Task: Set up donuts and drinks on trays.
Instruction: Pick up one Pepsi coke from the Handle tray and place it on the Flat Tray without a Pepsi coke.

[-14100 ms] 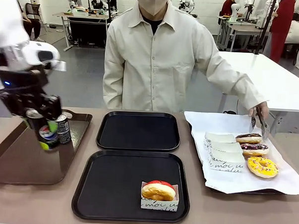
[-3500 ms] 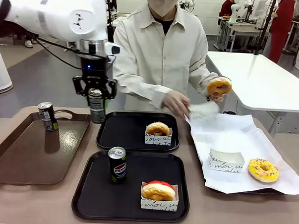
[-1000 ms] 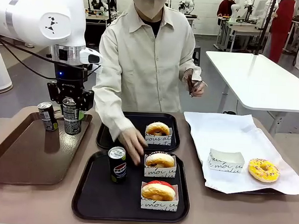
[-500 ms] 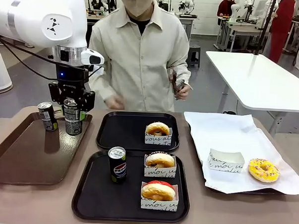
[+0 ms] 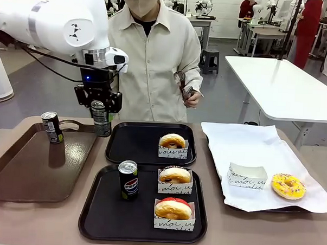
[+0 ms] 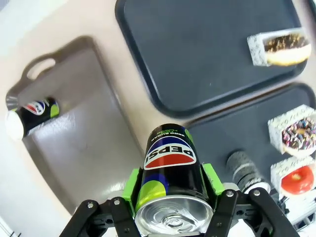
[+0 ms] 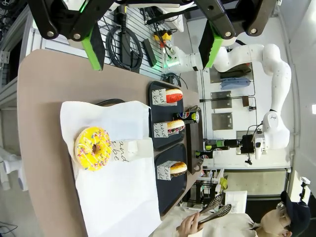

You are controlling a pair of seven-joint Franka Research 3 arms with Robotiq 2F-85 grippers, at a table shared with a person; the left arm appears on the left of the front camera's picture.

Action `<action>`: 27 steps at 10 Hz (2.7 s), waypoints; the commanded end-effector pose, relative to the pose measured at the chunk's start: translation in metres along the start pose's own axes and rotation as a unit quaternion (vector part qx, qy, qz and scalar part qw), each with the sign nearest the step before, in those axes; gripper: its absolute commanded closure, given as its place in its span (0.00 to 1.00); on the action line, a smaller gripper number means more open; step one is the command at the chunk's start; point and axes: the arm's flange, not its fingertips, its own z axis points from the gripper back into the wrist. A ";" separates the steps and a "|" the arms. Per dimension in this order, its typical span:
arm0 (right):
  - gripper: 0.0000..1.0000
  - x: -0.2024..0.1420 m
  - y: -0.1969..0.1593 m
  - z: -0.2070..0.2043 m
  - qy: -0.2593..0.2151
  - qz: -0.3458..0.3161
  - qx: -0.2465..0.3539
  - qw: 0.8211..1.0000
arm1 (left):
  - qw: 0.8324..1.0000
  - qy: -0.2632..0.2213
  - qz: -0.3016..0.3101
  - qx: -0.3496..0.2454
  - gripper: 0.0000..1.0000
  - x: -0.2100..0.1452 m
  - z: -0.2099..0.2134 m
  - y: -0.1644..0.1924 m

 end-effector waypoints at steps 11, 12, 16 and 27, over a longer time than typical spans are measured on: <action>0.00 0.001 -0.001 0.001 -0.004 0.004 0.010 1.000 | 0.997 0.059 -0.023 0.042 0.40 -0.099 0.018 0.062; 0.00 0.001 -0.001 0.001 -0.004 0.004 0.010 1.000 | 0.998 0.055 -0.015 0.037 0.40 -0.103 0.016 0.064; 0.00 0.001 -0.001 0.001 -0.004 0.004 0.010 1.000 | 0.999 0.025 0.019 0.034 0.40 -0.111 0.020 0.069; 0.00 0.001 -0.001 0.001 -0.004 0.004 0.010 1.000 | 0.998 0.045 -0.008 0.035 0.40 -0.095 0.019 0.062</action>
